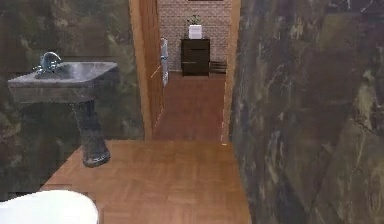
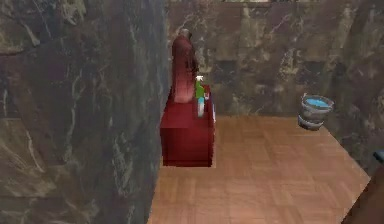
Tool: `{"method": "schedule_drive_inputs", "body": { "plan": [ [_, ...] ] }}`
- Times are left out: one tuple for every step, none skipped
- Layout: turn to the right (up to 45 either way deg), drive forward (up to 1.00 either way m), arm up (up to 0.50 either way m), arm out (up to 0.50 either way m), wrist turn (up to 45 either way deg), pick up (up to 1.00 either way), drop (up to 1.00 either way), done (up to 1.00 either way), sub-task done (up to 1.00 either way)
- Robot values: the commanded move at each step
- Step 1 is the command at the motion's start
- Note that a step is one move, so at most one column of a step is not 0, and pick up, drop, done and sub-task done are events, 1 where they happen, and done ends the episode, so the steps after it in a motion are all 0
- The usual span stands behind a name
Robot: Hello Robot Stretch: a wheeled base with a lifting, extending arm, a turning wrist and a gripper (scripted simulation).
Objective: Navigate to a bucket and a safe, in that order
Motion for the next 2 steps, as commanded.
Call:
{"method": "schedule_drive_inputs", "body": {
  "plan": [
    [0.0,1.0,0.0,0.0,0.0,0.0,0.0,0.0,0.0],
    [3.0,0.0,0.0,0.0,0.0,0.0,0.0,0.0,0.0]
  ]
}}
